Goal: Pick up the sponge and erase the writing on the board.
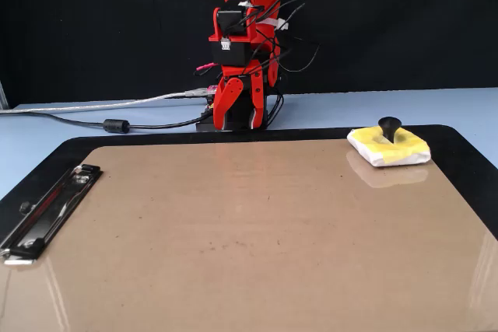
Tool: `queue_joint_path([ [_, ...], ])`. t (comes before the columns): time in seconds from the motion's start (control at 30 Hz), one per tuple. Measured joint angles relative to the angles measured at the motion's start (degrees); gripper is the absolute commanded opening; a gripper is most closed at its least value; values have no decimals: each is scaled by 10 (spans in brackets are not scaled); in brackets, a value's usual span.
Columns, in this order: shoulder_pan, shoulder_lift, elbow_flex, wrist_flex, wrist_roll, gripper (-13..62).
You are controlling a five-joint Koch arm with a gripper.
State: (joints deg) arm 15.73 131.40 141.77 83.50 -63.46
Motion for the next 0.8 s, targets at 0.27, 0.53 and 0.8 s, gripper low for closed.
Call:
queue_joint_path([
  [0.27,-15,0,-3,25,-92,335],
  [0.53,-60,0,0,25,-86,341],
  [0.8,-68,0,0,25,-83,343],
])
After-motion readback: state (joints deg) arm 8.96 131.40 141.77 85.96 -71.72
